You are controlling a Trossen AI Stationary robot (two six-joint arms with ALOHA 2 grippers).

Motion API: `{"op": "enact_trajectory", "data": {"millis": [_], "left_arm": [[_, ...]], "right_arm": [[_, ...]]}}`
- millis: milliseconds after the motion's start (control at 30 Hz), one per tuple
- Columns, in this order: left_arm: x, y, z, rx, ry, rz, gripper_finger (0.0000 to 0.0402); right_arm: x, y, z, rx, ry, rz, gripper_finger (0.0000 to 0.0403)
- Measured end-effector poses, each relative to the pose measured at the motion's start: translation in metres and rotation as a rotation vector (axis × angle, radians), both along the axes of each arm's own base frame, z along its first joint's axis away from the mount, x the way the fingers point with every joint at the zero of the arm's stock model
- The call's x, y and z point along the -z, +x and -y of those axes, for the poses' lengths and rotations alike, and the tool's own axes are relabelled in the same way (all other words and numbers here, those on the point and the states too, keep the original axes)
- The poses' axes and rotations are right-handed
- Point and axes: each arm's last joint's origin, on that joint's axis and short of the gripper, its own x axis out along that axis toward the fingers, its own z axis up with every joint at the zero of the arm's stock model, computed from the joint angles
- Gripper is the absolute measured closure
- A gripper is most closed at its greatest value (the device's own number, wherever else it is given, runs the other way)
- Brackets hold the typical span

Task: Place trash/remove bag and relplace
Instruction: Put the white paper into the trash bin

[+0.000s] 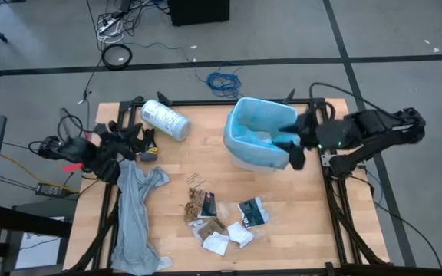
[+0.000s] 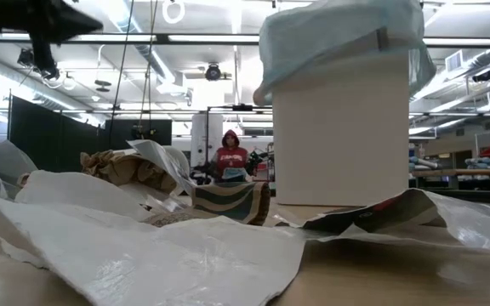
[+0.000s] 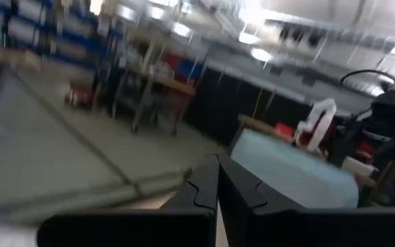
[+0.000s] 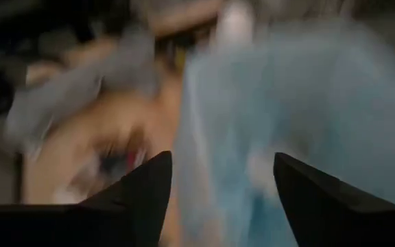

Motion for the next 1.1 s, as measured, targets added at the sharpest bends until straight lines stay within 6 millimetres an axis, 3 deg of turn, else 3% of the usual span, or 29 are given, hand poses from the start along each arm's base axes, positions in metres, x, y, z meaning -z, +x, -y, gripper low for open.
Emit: {"op": "enact_trajectory", "data": {"millis": [167,333,567,833,1100], "left_arm": [[0.012,0.009,0.003,0.016,-0.103,-0.037,0.0387],[0.016,0.016,0.006,0.014,-0.085,-0.088,0.0393],[0.019,0.024,0.01,0.071,-0.058,-0.146,0.0398],[0.03,0.033,0.013,0.063,-0.016,-0.271,0.0395],[0.03,0.036,0.015,0.094,0.044,-0.32,0.0394]], "right_arm": [[0.017,-0.012,-0.02,-0.065,0.253,-0.165,0.0197],[0.034,-0.014,-0.045,-0.138,0.337,-0.258,0.0249],[0.097,-0.013,-0.077,-0.075,0.332,-0.434,0.0307],[0.183,0.007,-0.103,0.073,0.445,-0.279,0.0302],[0.232,0.026,-0.107,0.187,0.549,-0.164,0.0263]]}}
